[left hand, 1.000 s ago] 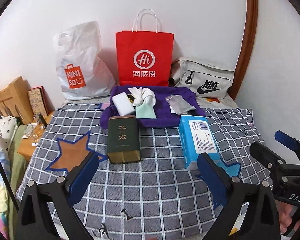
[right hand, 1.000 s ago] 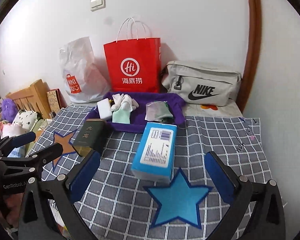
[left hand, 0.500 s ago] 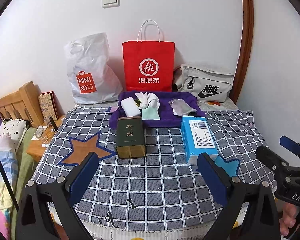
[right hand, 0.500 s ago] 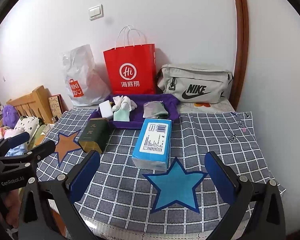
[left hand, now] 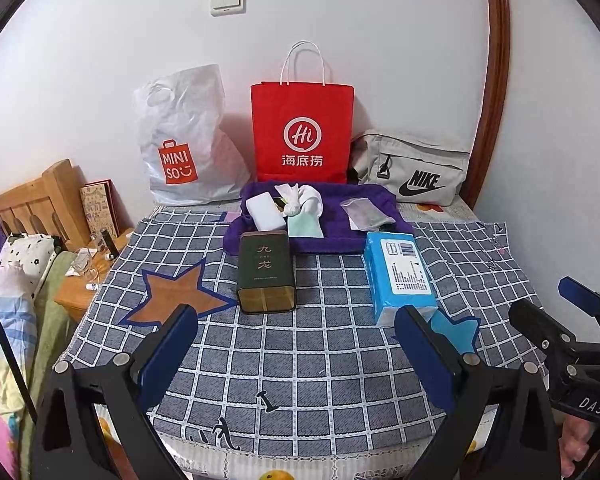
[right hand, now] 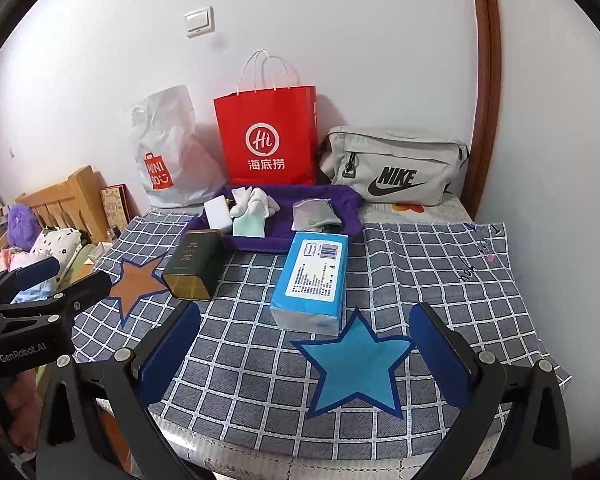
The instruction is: Organize soft objects
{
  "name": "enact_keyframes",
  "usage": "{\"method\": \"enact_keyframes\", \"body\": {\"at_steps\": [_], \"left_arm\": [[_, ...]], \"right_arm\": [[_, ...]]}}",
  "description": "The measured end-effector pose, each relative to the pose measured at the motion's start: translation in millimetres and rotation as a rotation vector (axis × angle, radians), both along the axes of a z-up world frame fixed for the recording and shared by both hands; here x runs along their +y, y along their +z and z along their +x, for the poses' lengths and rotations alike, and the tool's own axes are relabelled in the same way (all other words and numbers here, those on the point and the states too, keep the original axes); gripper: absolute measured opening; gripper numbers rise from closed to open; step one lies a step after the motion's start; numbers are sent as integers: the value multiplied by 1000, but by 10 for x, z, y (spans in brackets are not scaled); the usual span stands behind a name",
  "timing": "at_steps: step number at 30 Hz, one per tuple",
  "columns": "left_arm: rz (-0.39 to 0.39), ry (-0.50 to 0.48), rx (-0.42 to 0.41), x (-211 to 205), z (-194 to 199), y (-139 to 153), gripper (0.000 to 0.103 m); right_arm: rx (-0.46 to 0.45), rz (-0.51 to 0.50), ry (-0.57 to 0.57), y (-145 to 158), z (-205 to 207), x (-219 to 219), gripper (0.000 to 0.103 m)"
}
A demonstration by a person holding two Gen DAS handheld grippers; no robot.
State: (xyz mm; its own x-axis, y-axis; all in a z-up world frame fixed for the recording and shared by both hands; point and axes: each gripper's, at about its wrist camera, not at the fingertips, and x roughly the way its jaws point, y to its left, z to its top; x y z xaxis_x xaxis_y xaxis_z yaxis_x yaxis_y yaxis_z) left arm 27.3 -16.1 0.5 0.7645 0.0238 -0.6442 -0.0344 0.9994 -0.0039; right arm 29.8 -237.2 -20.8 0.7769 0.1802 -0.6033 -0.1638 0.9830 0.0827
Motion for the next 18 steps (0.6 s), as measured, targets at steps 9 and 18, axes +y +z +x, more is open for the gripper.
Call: {"method": "enact_keyframes", "body": {"at_steps": [9, 18], "left_arm": [[1, 1, -1, -2, -18, -4, 100], [0, 3, -2, 5, -24, 0, 100]], "right_arm": [[1, 10, -4, -1, -2, -7, 103], [2, 16, -10, 8, -28, -21, 103]]}}
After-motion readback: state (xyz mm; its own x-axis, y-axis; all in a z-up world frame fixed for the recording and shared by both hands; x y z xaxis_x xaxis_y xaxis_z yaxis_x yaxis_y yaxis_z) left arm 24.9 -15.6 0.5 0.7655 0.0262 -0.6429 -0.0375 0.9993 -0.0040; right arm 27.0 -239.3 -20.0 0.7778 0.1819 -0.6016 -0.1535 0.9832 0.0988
